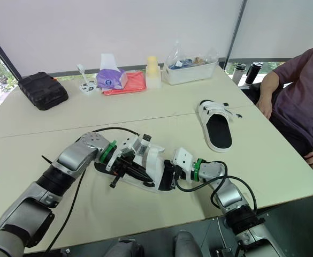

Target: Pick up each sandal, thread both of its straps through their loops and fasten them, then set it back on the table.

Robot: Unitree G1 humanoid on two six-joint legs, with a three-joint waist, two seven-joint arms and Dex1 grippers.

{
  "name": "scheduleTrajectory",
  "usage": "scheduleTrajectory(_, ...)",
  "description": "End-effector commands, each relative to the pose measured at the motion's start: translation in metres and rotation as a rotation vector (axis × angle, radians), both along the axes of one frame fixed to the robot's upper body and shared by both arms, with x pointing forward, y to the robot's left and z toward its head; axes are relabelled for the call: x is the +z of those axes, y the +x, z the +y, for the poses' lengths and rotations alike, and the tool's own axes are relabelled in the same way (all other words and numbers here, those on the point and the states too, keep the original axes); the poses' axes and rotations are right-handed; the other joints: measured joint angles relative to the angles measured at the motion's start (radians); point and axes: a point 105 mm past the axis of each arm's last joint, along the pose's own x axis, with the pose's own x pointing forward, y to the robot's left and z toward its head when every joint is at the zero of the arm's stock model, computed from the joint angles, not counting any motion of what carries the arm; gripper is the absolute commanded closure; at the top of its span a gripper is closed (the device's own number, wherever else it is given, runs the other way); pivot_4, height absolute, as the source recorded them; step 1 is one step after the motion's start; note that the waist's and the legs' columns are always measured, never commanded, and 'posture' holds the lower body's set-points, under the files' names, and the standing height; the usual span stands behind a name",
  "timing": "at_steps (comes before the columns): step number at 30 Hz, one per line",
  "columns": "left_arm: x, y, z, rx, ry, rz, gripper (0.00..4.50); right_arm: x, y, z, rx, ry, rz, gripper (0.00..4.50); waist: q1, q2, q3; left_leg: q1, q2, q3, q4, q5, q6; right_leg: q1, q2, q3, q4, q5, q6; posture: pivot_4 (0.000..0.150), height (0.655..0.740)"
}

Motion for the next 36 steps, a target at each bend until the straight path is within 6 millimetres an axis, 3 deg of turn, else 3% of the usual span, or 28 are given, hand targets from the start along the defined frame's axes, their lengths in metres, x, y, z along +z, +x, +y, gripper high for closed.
scheduleTrajectory(1,-0.02,-0.003,0.006,-0.007,0.088,0.023,4.43,-0.036,-0.006,-0.009,-0.047,-0.091,0.115,4.5,0.0,0.0,0.0,0.0,0.0,0.0,0.0,0.0,0.0,0.0,0.0,0.0,0.0,0.0,0.0,0.15,0.74)
scheduleTrajectory(2,-0.02,-0.004,0.006,-0.008,0.085,0.035,4.43,-0.037,-0.006,-0.009,-0.047,-0.091,0.115,4.5,0.0,0.0,-0.001,0.0,0.0,0.0,0.0,0.0,0.0,0.0,0.0,0.0,0.0,0.0,0.0,0.15,0.74)
scheduleTrajectory(5,-0.019,-0.006,0.007,-0.017,0.083,0.043,3.74,-0.037,-0.005,-0.01,-0.049,-0.092,0.116,4.5,-0.001,0.0,-0.001,0.0,0.0,0.0,0.0,0.0,0.0,0.0,0.0,0.0,0.0,0.0,0.0,0.15,0.74)
scheduleTrajectory(9,-0.014,-0.004,0.005,0.01,0.049,0.062,1.96,-0.037,-0.005,-0.01,-0.049,-0.093,0.115,4.5,-0.002,0.0,-0.001,0.0,0.0,0.0,0.0,0.0,0.0,0.0,0.0,0.0,0.0,0.0,0.0,0.15,0.74)
scheduleTrajectory(12,0.002,0.0,0.001,0.049,-0.024,0.11,0.6,-0.037,-0.005,-0.01,-0.05,-0.094,0.115,4.5,-0.001,0.0,-0.001,0.0,0.0,0.0,0.0,0.0,0.0,0.0,0.0,0.0,0.0,0.0,0.0,0.15,0.74)
scheduleTrajectory(15,0.023,0.005,-0.001,0.103,-0.112,0.17,0.6,-0.037,-0.005,-0.01,-0.049,-0.094,0.116,4.5,-0.002,0.0,-0.001,0.0,0.0,-0.001,0.0,0.0,0.0,0.0,0.0,0.0,0.0,0.0,0.0,0.15,0.74)
scheduleTrajectory(24,0.041,0.018,-0.007,0.217,-0.217,0.238,0.6,-0.038,-0.005,-0.007,-0.04,-0.093,0.118,4.5,-0.004,0.0,-0.001,0.0,0.0,-0.001,0.0,0.0,0.0,-0.001,0.0,-0.001,0.0,0.0,0.0,0.15,0.74)
scheduleTrajectory(27,0.042,0.022,-0.014,0.251,-0.24,0.227,1.45,-0.039,-0.005,-0.007,-0.037,-0.094,0.117,4.5,-0.005,0.0,0.0,0.0,0.0,-0.001,0.0,0.0,0.0,-0.001,0.0,-0.001,0.0,0.0,0.0,0.15,0.74)
scheduleTrajectory(33,0.037,0.012,-0.014,0.213,-0.217,0.223,4.43,-0.039,-0.007,-0.007,-0.037,-0.095,0.119,4.5,-0.007,0.0,0.0,-0.001,0.0,-0.001,0.0,0.0,0.0,-0.001,0.0,-0.001,0.0,0.001,-0.001,0.15,0.74)
scheduleTrajectory(36,0.032,0.005,-0.013,0.166,-0.182,0.191,4.48,-0.04,-0.007,-0.007,-0.035,-0.097,0.121,4.5,-0.007,0.0,0.0,-0.001,0.0,-0.001,0.0,0.0,0.0,-0.001,0.0,-0.001,0.0,0.001,-0.001,0.15,0.74)
